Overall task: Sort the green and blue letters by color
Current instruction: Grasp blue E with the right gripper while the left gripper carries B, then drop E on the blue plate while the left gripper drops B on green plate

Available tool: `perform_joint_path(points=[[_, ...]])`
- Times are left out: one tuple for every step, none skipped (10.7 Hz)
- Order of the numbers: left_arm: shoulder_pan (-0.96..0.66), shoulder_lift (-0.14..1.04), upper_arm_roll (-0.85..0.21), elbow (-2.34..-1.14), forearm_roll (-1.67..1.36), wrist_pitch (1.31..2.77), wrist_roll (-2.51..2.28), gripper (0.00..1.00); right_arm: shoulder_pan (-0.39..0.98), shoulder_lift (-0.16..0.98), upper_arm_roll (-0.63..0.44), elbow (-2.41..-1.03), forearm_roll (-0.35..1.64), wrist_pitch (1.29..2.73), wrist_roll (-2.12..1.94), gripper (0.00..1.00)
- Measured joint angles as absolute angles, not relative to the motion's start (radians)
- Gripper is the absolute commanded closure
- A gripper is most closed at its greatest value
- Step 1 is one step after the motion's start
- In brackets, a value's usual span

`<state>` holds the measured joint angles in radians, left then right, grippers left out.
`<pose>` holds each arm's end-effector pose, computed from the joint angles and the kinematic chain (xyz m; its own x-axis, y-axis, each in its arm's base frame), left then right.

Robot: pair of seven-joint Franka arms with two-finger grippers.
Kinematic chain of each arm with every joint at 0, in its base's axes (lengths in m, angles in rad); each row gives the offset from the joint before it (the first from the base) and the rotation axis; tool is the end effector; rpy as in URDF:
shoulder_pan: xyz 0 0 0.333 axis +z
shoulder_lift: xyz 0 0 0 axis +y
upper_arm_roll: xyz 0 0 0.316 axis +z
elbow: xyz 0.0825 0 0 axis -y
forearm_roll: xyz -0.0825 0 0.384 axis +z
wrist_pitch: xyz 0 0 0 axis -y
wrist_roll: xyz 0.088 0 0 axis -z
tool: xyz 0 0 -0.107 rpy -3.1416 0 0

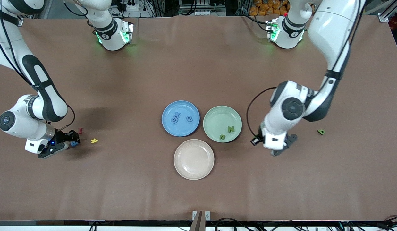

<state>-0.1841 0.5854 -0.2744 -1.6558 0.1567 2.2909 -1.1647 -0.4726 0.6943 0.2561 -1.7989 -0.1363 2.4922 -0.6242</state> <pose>0.6300 -0.2810 0.2866 0.7922 0.6102 0.0065 0.6079 -0.7900 0.0793 0.6368 -0.1508 0.1726 0.8962 0.4384 0.0683 0.4418 -0.8959 -0.0468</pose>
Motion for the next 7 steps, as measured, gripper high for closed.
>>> perform_joint_path(points=[[-0.228,0.591,-0.273,-1.655,0.157,2.289,-1.234,0.79,-0.473,0.696,0.256,-1.798,-0.136,2.500,-0.624,1.00],[-0.274,0.600,-0.263,-1.655,0.157,2.289,-1.303,0.79,-0.473,0.696,0.255,-1.793,-0.136,2.502,-0.624,1.00],[-0.319,0.610,-0.249,-1.654,0.157,2.289,-1.362,0.79,-0.472,0.696,0.256,-1.791,-0.135,2.501,-0.624,1.00],[-0.356,0.619,-0.239,-1.653,0.156,2.289,-1.418,0.71,-0.467,0.696,0.258,-1.791,-0.135,2.496,-0.624,1.00],[-0.388,0.631,-0.237,-1.652,0.156,2.288,-1.472,0.02,-0.460,0.691,0.260,-1.789,-0.135,2.474,-0.622,1.00],[-0.416,0.644,-0.234,-1.652,0.156,2.288,-1.520,0.00,-0.448,0.678,0.262,-1.782,-0.133,2.425,-0.589,1.00],[-0.433,0.652,-0.231,-1.651,0.156,2.288,-1.535,0.00,-0.427,0.652,0.265,-1.771,-0.132,2.347,-0.525,1.00]])
